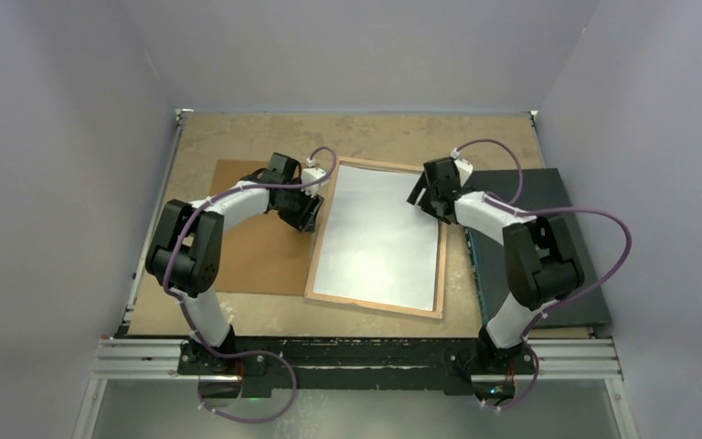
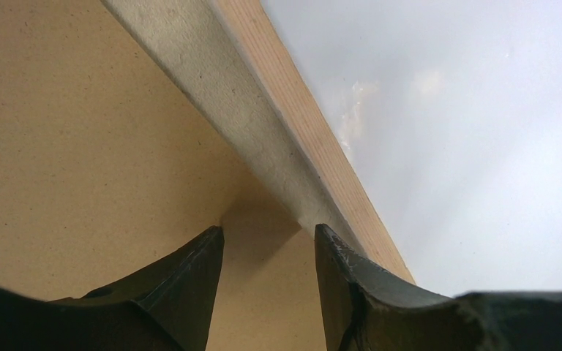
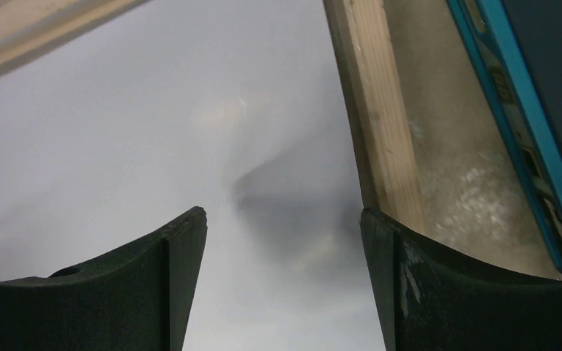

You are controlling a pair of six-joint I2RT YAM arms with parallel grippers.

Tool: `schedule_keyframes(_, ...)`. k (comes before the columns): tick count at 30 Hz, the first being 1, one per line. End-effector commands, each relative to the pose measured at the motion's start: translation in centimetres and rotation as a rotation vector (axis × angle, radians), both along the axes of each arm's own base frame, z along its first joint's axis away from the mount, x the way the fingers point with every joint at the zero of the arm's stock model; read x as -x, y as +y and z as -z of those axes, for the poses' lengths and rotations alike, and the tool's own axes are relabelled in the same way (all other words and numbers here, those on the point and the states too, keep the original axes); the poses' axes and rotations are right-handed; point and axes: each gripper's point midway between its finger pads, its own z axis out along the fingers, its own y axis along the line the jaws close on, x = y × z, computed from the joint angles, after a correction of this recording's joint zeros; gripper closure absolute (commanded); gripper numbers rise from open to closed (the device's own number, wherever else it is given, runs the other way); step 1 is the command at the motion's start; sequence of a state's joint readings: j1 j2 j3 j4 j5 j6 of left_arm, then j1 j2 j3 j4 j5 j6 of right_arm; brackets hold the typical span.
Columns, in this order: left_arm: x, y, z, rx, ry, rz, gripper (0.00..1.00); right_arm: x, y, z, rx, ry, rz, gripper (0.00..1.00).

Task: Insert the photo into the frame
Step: Turn over the photo from the photo frame, then pick up the photo frame from the center of the board.

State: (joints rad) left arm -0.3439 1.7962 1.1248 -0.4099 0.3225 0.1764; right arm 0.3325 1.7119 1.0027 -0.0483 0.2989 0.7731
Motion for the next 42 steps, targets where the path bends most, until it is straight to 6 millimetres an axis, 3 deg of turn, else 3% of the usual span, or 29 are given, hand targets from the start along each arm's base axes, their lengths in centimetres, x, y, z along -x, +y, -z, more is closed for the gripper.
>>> schedule_keyframes(1,-1.4,-0.9,-2.6,0.029,-0.075,0.030,0.53,3.9,-2.6,-1.3,0.091,0.105,0.025,0.19)
schedule_keyframes(7,-2.0,-1.0,-3.6,0.031,-0.093,0.026,0.53,2.9,-3.0,-2.0,0.142,0.088,0.008,0.16)
schedule_keyframes(14,-2.1,-1.1,-4.1,0.031,-0.096,0.027,0.53,1.8,-1.9,0.9,0.137,0.136,-0.042,0.18)
schedule_keyframes(16,-2.1,-1.0,-3.9,0.028,-0.093,0.025,0.53,1.2,-1.8,0.6,0.143,0.120,-0.044,0.20)
schedule_keyframes(19,-2.2,-1.1,-3.8,0.027,-0.090,0.025,0.54,0.0,-1.7,-1.3,0.157,0.078,-0.057,0.24)
schedule_keyframes(22,-2.4,-1.1,-3.9,0.025,-0.094,0.025,0.54,-1.4,-2.2,-3.3,0.196,0.032,-0.049,0.34)
schedule_keyframes(25,-2.5,-1.1,-4.1,0.027,-0.097,0.023,0.55,-3.1,-2.6,-5.1,0.244,-0.008,-0.035,0.61)
schedule_keyframes(27,-2.6,-1.1,-4.3,0.025,-0.102,0.020,0.56,-3.8,-2.8,-5.4,0.270,-0.017,-0.035,0.70)
schedule_keyframes(30,-2.6,-1.0,-4.4,0.022,-0.108,0.021,0.56,-3.8,-3.3,-3.9,0.298,0.016,-0.026,0.74)
schedule_keyframes(37,-2.4,-0.8,-4.3,0.016,-0.106,0.020,0.56,-2.3,-4.1,3.6,0.281,0.180,-0.009,0.86)
schedule_keyframes(39,-2.3,-0.7,-4.3,0.011,-0.106,0.020,0.56,-2.6,-3.6,3.4,0.254,0.177,-0.019,0.89)
schedule_keyframes(42,-2.3,-0.5,-4.5,0.005,-0.112,0.020,0.56,-4.2,-2.8,0.0,0.219,0.094,-0.034,0.89)
